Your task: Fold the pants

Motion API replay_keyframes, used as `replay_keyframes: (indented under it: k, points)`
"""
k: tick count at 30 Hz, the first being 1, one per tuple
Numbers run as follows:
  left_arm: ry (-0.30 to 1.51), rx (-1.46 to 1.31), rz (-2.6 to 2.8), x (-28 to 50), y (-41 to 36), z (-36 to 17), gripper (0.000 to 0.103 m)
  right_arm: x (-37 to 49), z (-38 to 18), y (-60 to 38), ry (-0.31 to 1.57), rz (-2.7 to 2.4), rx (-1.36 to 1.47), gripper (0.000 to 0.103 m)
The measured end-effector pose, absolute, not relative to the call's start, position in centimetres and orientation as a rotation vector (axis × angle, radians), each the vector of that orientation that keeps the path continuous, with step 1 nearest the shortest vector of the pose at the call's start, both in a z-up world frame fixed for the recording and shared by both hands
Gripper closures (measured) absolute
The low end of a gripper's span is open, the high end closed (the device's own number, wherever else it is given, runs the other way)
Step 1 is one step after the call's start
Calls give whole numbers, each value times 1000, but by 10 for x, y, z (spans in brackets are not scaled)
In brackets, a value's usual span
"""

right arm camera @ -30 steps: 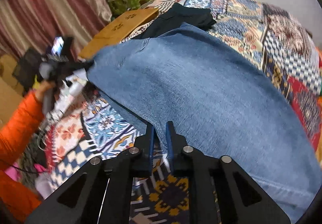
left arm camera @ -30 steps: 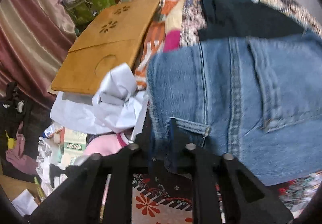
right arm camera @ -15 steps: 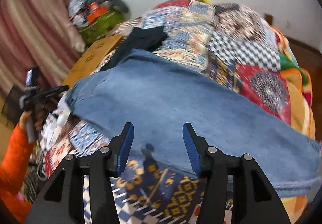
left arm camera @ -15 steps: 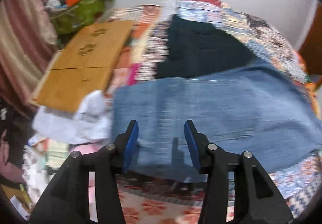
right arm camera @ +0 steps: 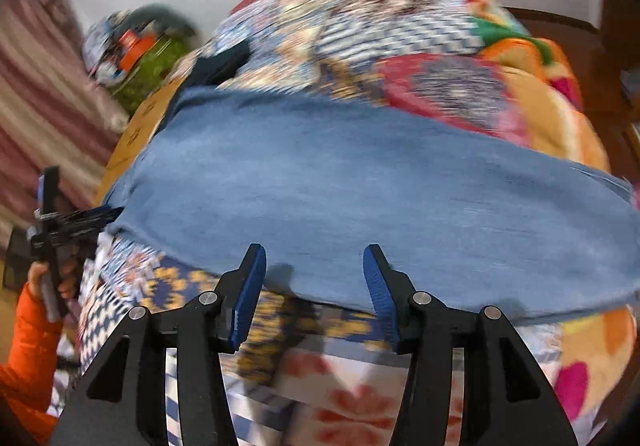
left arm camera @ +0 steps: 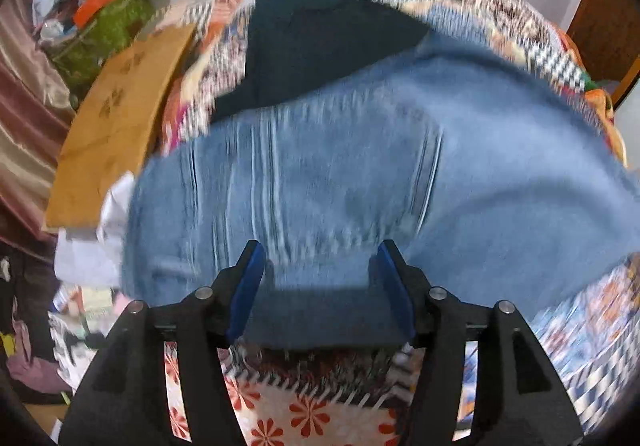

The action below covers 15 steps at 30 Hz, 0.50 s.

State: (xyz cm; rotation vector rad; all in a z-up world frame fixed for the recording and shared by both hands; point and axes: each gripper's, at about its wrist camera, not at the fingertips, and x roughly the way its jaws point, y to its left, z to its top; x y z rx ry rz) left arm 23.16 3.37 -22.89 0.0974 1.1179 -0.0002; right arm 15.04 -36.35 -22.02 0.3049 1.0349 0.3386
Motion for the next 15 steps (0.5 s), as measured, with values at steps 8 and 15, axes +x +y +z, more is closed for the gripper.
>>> replay_keyframes:
  k: [8,15]
  points:
    - [1012,91,14,279,12,-205,27,162,-203,-392,992,251,244,56]
    - [1004,94,96,284,55,-218,26,219,-162,-313,889,513,139,56]
